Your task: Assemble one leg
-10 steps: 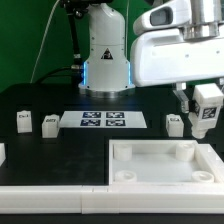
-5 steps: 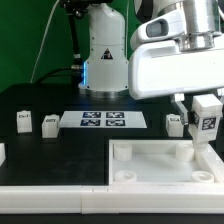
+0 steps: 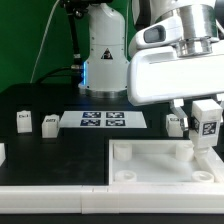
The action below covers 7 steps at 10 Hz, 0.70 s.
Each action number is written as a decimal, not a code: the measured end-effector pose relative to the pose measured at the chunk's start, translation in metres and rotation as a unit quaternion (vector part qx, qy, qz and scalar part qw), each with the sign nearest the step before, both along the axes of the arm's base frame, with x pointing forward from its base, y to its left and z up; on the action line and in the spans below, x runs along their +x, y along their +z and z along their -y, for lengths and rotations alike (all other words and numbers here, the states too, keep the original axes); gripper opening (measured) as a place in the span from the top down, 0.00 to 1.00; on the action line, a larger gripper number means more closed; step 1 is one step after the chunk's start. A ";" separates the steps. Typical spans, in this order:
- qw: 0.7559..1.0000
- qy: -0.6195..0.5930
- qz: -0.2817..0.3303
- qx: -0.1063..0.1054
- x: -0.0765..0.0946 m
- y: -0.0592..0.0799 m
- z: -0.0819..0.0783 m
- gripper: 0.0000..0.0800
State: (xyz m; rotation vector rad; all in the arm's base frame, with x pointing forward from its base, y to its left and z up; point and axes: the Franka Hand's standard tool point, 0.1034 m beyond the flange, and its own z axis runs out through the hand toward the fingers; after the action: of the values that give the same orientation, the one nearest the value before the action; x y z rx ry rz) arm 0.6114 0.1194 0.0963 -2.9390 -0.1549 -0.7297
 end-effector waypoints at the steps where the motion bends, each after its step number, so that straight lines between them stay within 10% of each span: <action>1: 1.000 0.000 -0.002 0.000 -0.001 -0.002 0.000 0.64; 7: 1.000 0.003 0.003 0.002 0.000 -0.013 -0.008 0.64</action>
Offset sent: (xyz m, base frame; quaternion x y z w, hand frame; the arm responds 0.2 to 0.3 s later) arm 0.0085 0.0006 -0.0052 -0.0021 0.0841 -0.0172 0.9963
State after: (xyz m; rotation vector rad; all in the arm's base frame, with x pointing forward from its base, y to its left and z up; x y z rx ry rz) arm 0.6111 0.1277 0.0832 -2.9309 -0.1619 -0.7384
